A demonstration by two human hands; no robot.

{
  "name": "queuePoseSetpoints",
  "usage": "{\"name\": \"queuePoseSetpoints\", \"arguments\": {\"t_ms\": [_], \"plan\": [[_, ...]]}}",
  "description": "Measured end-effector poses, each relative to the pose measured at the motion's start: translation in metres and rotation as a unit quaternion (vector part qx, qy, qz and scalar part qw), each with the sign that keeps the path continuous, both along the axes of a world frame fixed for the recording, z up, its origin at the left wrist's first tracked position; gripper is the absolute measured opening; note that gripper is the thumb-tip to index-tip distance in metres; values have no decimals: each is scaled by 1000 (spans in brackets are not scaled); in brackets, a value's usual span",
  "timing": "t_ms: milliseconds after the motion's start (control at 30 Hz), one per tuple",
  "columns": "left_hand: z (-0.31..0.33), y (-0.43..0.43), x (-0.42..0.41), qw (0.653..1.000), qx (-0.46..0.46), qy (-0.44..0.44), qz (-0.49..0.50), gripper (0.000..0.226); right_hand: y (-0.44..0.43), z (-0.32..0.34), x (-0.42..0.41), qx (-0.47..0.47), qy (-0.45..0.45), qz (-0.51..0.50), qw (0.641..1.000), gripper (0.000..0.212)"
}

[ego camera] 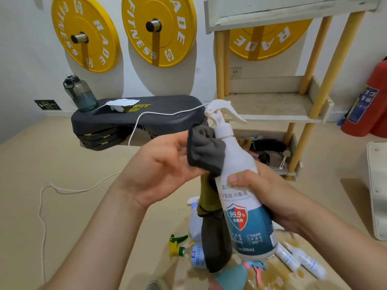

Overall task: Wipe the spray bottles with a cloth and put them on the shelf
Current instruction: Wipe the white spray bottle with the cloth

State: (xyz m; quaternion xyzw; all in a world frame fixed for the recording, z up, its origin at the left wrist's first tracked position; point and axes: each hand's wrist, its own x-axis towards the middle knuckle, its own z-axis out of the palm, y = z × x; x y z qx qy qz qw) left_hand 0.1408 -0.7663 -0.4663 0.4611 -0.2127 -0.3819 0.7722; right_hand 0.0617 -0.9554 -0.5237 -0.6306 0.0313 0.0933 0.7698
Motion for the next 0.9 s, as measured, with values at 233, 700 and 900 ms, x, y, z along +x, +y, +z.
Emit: {"name": "queuePoseSetpoints", "arguments": {"t_ms": [233,700,900], "plan": [[-4,-24,-10,898,286,-251,222,5,8,4,1,-130,-69,1,989,66],[-25,-60,-23,920,172,-77,343,15,31,-1,-2,-421,-130,-100,892,48],[-13,-46,-11,965,129,-108,200,29,11,21,-8,-30,-23,115,993,41]]}}
